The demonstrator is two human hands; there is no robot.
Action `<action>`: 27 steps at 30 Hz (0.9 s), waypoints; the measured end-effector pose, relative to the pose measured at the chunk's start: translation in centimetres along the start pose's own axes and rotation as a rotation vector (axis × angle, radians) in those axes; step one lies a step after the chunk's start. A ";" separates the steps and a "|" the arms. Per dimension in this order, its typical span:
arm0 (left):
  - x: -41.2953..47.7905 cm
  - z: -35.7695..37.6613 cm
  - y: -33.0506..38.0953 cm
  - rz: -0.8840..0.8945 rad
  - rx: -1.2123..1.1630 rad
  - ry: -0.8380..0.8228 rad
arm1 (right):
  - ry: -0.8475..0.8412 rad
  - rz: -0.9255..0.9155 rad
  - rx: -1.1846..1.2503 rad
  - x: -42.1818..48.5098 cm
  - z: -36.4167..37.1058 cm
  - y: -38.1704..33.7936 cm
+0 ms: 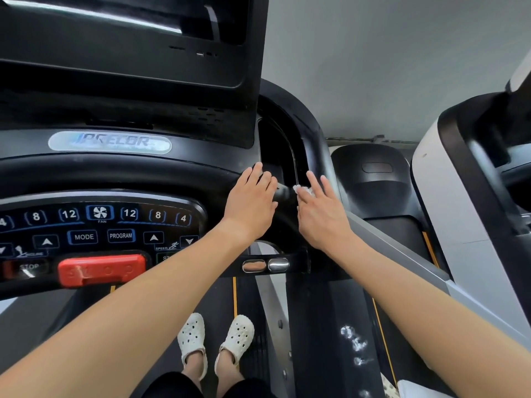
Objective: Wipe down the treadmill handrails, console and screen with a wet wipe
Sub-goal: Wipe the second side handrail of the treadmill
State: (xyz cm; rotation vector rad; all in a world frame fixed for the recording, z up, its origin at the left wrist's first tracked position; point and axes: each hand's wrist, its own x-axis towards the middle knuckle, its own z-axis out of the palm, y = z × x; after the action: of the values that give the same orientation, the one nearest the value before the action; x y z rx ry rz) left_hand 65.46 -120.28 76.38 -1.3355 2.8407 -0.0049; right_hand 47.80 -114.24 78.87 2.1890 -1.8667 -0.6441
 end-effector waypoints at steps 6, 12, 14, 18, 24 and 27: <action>0.0 0.0 0.2 -0.010 -0.004 0.004 | 0.003 -0.064 0.013 -1.9 1.2 -0.3; 0.1 0.1 0.5 -0.023 0.014 0.003 | 0.022 -0.046 0.052 -1.5 1.6 0.4; 0.1 0.1 0.4 -0.023 0.009 0.005 | 0.020 0.013 0.060 -0.1 1.0 0.6; 0.1 -0.1 0.4 -0.016 0.007 0.003 | 0.000 0.015 0.071 0.5 1.1 -0.1; 0.1 -0.5 1.8 -0.093 0.034 -0.004 | 0.122 -0.044 0.291 -2.5 2.6 1.4; 0.6 -1.1 2.8 -0.137 0.007 -0.035 | 0.155 0.114 0.453 -1.0 2.8 3.0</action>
State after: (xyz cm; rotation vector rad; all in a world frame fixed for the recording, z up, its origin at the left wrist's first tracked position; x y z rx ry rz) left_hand 62.90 -118.94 77.42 -1.5108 2.7122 0.0073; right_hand 43.78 -113.45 77.85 2.2773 -2.1969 -0.0235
